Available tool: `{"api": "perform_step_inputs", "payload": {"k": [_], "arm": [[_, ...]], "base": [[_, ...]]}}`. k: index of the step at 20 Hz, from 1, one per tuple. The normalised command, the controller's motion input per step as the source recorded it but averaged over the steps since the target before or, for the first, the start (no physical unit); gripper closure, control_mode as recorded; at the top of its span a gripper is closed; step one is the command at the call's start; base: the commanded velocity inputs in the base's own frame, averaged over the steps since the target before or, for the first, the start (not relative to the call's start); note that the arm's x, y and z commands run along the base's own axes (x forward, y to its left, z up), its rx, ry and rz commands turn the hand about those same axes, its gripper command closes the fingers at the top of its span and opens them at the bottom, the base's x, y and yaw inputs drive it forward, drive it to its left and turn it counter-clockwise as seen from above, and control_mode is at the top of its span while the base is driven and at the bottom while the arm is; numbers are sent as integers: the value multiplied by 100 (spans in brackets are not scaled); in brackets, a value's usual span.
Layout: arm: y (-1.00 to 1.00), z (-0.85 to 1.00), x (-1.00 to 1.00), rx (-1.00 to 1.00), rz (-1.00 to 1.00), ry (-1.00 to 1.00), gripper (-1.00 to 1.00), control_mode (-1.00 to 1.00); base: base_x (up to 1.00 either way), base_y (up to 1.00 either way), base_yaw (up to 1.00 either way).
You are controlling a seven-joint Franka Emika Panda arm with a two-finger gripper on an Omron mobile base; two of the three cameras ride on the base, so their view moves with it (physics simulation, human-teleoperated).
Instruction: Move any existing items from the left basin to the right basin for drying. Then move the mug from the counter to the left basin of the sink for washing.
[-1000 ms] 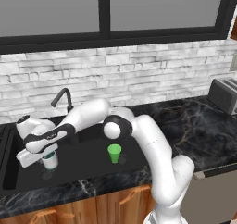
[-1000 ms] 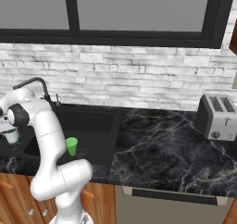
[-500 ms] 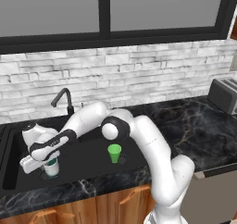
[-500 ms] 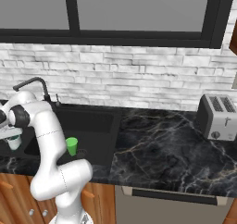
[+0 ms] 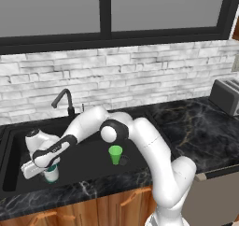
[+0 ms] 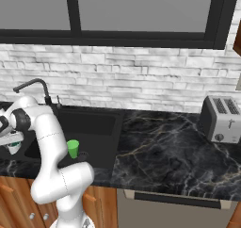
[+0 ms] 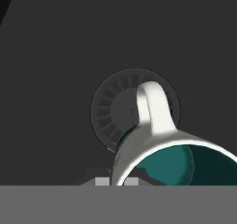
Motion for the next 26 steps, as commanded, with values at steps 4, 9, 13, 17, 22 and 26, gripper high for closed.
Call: {"api": "perform_step_inputs", "payload": {"k": [4,9,13,17,22,26], "arm": [[15,-24,0,0,1,0,100,-100],[13,-23,0,0,1,0,100,-100],[0,-2,-6,2,0,0,-100,-100],[0,18,-27,0,0,-1,-100,-100],[0,34,-22,0,0,0,-100,-100],[0,48,-14,0,-1,0,-100,-100]], "base": [[0,0,0],[0,0,0],[0,0,0],[0,0,0],[0,0,0],[0,0,0]]}}
